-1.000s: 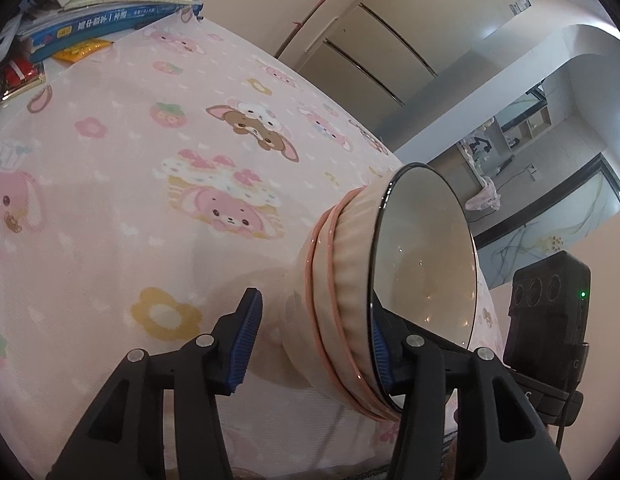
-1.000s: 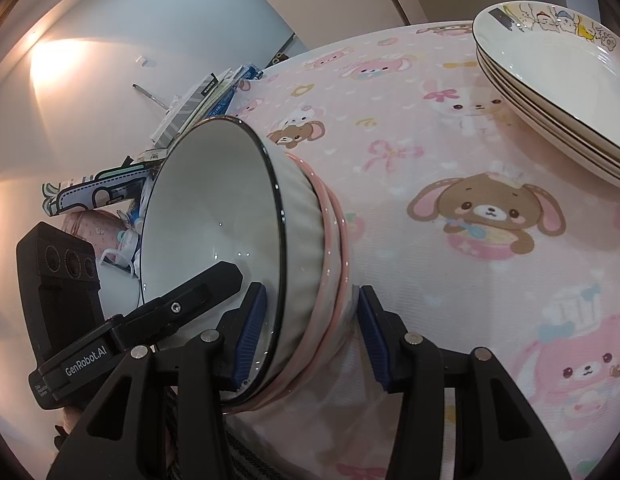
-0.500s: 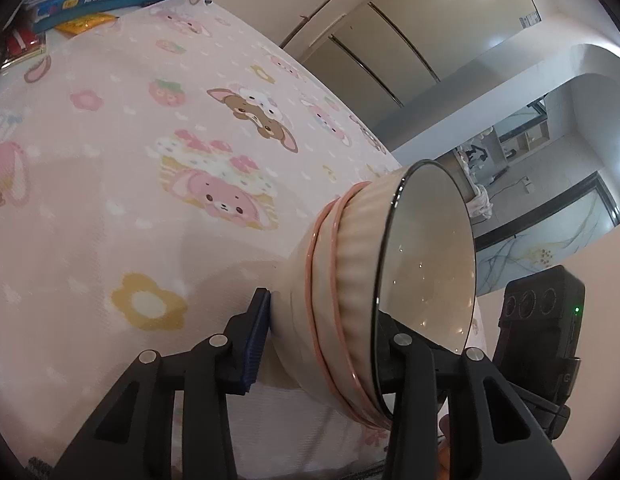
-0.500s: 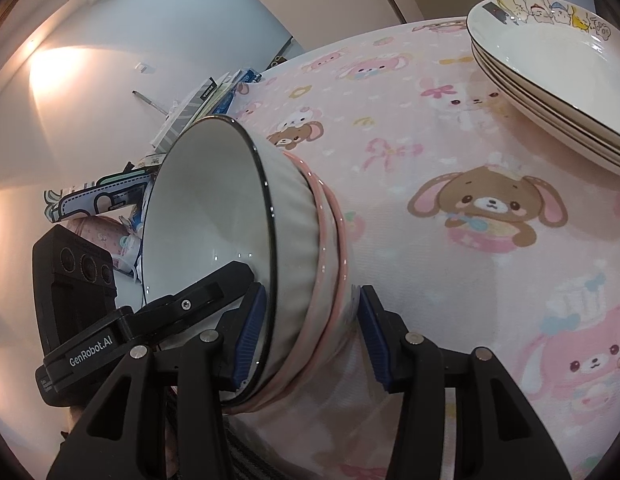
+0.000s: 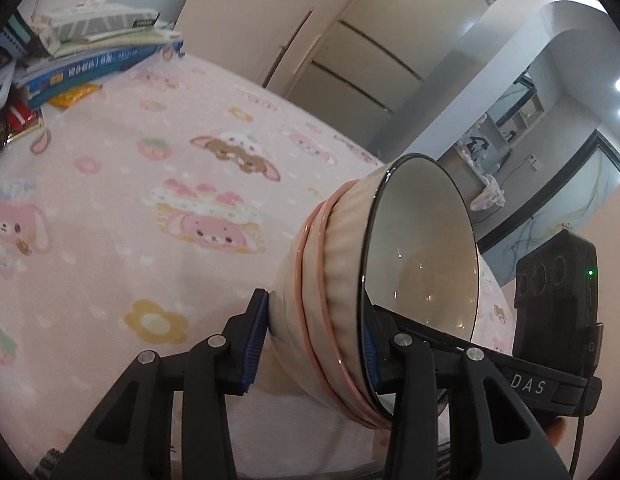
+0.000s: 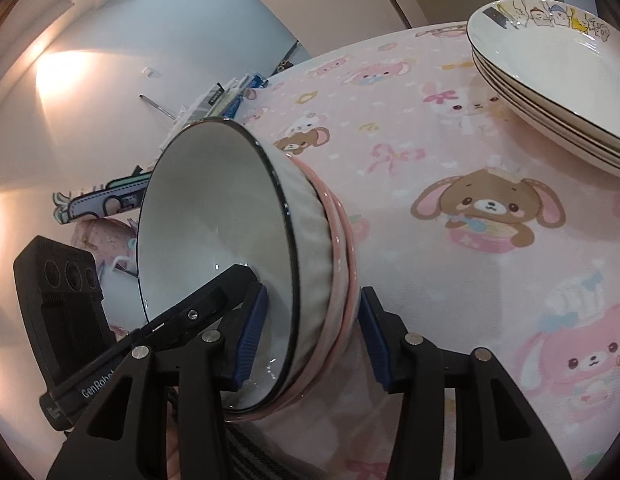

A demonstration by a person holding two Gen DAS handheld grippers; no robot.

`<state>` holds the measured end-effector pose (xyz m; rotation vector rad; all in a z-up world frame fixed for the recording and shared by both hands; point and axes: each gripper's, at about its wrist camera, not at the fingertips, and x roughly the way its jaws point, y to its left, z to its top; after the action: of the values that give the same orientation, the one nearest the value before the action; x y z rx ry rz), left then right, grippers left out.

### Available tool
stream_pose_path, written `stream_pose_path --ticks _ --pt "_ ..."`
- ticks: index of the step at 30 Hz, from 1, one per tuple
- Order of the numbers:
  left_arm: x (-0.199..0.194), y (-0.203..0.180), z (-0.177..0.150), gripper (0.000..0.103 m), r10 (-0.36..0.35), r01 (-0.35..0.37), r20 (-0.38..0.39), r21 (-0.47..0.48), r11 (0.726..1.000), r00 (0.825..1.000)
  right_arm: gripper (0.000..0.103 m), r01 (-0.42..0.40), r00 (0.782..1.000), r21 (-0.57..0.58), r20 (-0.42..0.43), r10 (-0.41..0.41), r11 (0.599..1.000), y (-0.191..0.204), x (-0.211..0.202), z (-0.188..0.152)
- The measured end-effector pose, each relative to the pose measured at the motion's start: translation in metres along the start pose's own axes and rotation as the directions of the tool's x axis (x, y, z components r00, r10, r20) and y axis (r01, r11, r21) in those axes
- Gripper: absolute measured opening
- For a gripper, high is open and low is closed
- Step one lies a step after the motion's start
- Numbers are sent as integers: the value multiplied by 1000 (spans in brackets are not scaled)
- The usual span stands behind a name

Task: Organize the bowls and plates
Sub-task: 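Carry the pink bowl stack with both grippers over the plate stack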

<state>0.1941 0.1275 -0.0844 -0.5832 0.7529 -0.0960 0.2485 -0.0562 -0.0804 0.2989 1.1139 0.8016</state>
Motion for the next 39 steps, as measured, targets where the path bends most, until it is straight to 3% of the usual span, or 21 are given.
stream_pose_path --ticks 3,9,23,31,39 --pt "-11 -6 0 43 -14 13 44 24 1000 999 46 12 999 -55 43 -10 998 11 -10 0" --pt "-37 -23 4 44 -13 5 127 65 998 992 46 -28 997 -61 77 32 998 22 -28 5" --pt "-68 -81 27 44 34 -57 177 128 990 984 45 -83 987 -37 133 87 996 32 -74 27" --pt "-67 -143 60 44 -20 -22 209 199 980 978 44 -91 965 -41 244 98 995 24 -128 55" --pt "-38 -199 87 45 -125 66 184 298 952 975 45 -40 939 3 342 37 999 1 -175 81"
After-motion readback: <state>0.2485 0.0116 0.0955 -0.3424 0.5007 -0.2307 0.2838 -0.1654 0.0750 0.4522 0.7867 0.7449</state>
